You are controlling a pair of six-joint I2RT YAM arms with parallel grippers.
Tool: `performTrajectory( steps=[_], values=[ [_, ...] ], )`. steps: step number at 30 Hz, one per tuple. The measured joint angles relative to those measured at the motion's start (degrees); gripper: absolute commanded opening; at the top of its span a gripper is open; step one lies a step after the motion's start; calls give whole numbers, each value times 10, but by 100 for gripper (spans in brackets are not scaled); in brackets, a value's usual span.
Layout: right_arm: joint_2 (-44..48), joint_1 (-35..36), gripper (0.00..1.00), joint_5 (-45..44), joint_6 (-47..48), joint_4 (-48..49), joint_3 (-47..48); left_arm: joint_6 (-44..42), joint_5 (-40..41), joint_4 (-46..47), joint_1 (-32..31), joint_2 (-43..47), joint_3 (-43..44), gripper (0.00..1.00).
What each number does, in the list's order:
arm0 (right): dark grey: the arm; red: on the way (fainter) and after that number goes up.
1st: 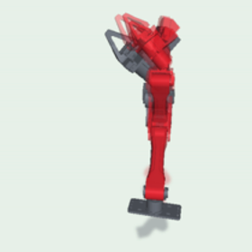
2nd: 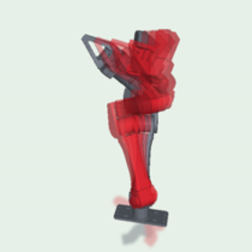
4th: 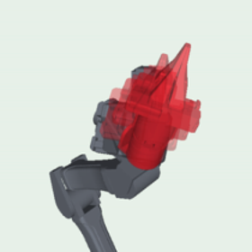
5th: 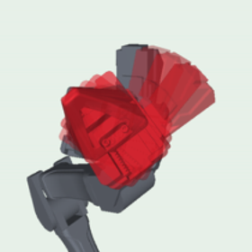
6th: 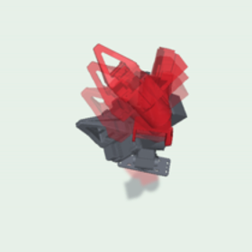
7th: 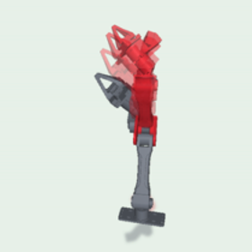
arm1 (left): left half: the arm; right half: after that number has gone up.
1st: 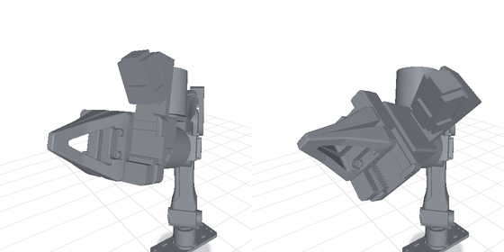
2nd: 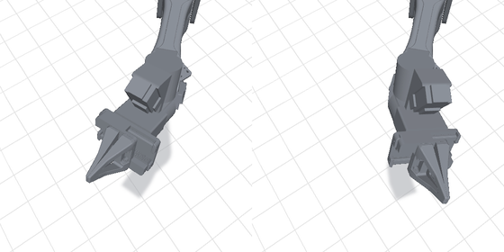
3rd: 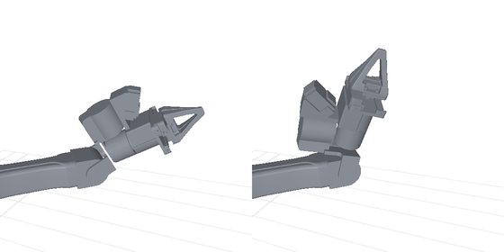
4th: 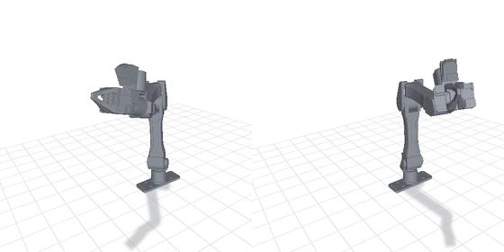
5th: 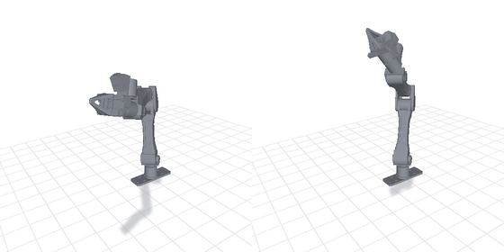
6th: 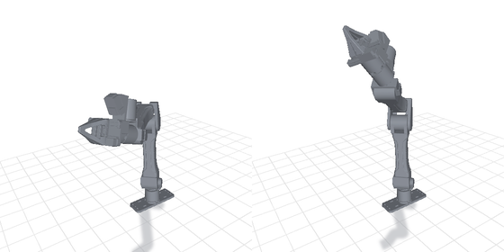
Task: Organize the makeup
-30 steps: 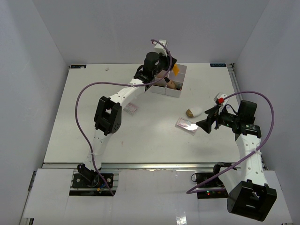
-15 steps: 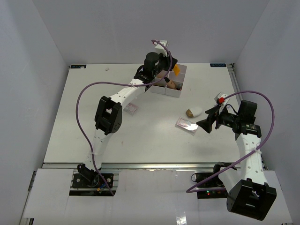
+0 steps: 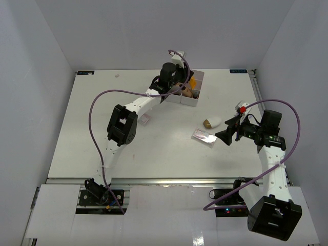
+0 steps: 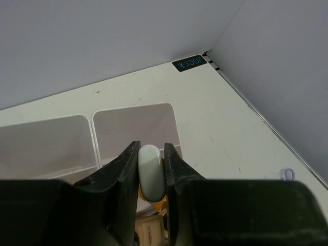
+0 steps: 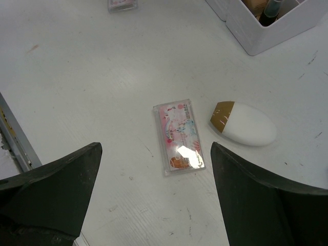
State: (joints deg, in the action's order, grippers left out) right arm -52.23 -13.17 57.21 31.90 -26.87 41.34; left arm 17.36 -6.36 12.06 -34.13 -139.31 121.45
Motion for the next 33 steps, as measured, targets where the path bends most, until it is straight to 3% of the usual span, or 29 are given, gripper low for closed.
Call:
performTrajectory(
  steps=[23,27,33],
  values=[
    [0,-5,93,5,0,0,0,-20,51,2,0,-37,20,4],
    [0,-8,93,7,0,0,0,-29,59,1,0,-37,20,13],
    [0,-9,93,10,0,0,0,-40,68,0,0,-37,19,45]
  ],
)
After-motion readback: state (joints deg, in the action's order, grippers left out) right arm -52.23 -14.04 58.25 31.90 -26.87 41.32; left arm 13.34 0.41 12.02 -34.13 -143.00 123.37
